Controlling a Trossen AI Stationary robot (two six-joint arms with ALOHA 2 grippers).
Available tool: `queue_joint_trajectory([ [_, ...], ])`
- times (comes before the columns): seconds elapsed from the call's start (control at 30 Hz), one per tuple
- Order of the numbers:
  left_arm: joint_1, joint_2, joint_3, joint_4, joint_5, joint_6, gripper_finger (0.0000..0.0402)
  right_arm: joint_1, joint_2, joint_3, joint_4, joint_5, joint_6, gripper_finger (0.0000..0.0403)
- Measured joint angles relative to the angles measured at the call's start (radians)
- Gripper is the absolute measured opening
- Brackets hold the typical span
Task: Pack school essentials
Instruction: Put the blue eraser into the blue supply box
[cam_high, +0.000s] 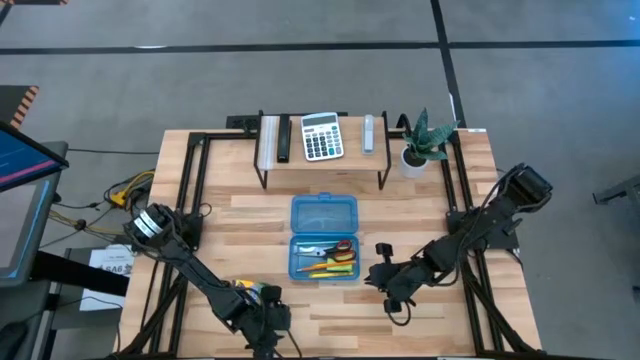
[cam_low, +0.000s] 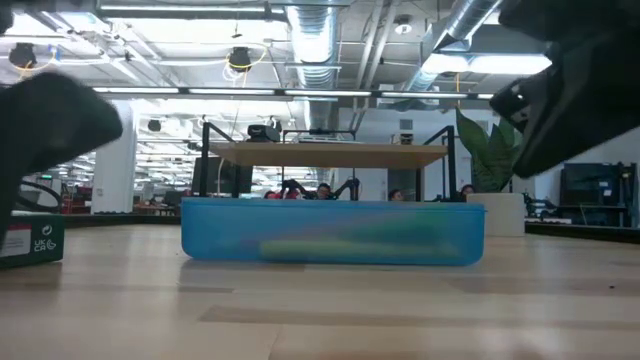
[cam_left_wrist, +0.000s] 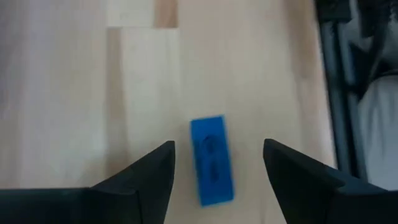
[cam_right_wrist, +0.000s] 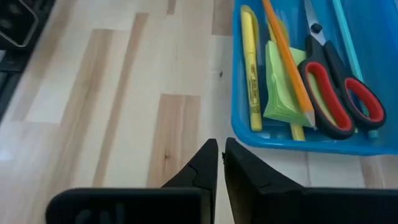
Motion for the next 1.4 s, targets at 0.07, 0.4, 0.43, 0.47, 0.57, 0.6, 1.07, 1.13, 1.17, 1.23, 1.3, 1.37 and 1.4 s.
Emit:
queue_joint_trajectory([
  [0.07, 0.0, 0.013, 0.001, 0.009, 0.015, -0.003, 0.0228, -0.005, 0.004, -0.001, -0.003, -0.003, -0.002, 0.0051],
  [0.4, 0.02, 0.065, 0.011, -0.073, -0.019, -0.053, 0.018, -0.018, 0.016, 0.0, 0.025, -0.015, -0.023, 0.0052],
  [0.43, 0.023, 0.064, 0.01, -0.082, -0.027, -0.047, 0.0169, -0.019, 0.017, 0.0, 0.027, -0.021, -0.023, 0.0052],
  [0.47, 0.023, 0.064, 0.01, -0.087, -0.034, -0.039, 0.0155, -0.019, 0.017, 0.0, 0.027, -0.023, -0.024, 0.0052],
  [0.57, 0.033, 0.064, 0.009, -0.094, -0.028, -0.021, 0.0111, -0.019, 0.017, 0.0, 0.027, -0.026, -0.026, 0.0052],
  [0.6, 0.037, 0.064, 0.009, -0.098, -0.019, -0.022, 0.0096, -0.019, 0.017, 0.0, 0.026, -0.026, -0.026, 0.0052],
  [1.07, 0.07, 0.055, 0.099, -0.219, 0.02, 0.073, 0.0016, -0.019, 0.017, 0.0, 0.024, -0.027, -0.026, 0.0052],
  [1.13, 0.076, 0.057, 0.124, -0.267, -0.006, 0.094, 0.0012, -0.019, 0.017, 0.0, 0.025, -0.027, -0.027, 0.0052],
  [1.17, 0.08, 0.058, 0.135, -0.286, -0.016, 0.1, 0.0009, -0.019, 0.017, 0.0, 0.025, -0.027, -0.028, 0.0052],
  [1.23, 0.087, 0.059, 0.153, -0.321, -0.053, 0.108, 0.0002, -0.019, 0.017, 0.0, 0.025, -0.027, -0.03, 0.0052],
  [1.3, 0.093, 0.059, 0.167, -0.356, -0.068, 0.109, 0.0001, -0.019, 0.017, 0.0, 0.025, -0.027, -0.032, 0.0052],
  [1.37, 0.099, 0.059, 0.177, -0.384, -0.073, 0.109, 0.0002, -0.019, 0.017, 0.0, 0.025, -0.027, -0.033, 0.0052],
  [1.4, 0.103, 0.059, 0.179, -0.389, -0.072, 0.11, 0.0002, -0.019, 0.017, 0.0, 0.025, -0.027, -0.034, 0.0052],
])
